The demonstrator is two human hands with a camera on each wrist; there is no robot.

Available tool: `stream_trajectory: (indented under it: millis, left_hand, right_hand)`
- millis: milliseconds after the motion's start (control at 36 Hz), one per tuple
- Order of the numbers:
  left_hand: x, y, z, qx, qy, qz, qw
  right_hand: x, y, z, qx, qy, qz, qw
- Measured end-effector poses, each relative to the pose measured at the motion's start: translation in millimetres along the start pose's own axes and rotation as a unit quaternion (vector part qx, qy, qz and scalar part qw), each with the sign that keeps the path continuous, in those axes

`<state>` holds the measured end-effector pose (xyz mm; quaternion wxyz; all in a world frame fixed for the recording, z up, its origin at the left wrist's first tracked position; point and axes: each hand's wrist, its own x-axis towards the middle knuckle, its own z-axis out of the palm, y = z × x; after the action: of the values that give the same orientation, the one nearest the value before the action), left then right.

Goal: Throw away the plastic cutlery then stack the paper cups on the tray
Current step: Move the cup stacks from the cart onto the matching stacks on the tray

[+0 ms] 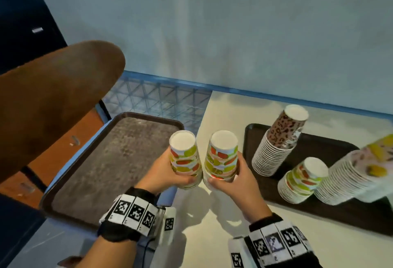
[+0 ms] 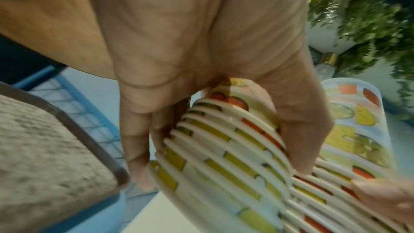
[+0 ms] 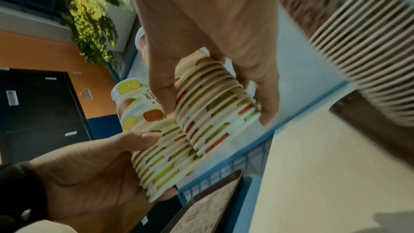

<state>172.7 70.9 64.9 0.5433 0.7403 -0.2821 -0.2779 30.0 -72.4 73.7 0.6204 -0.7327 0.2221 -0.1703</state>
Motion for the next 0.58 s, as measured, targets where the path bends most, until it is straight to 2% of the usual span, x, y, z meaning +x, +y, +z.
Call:
stream_trajectory:
  millis: [278,389,583]
  left_hand:
    - [16.4,74.7,125.0,0.035,-0.050,0.086,0.994]
    - [26.7,105.0,173.0,0.019,-0.032,0.117,0.992]
    - [49.8,126.3,241.8,0.002,-0.004,0.109,0.994]
  right_hand:
    - [-62.5,5.5,-139.8,0.046,0.141,-0.020,0.989]
    - [-83.2,15.4,-185.1,0.051,0.192,-0.023,0.980]
    - [-117.0,22.6,-244.0,0.043,0.214,-0.024,0.976]
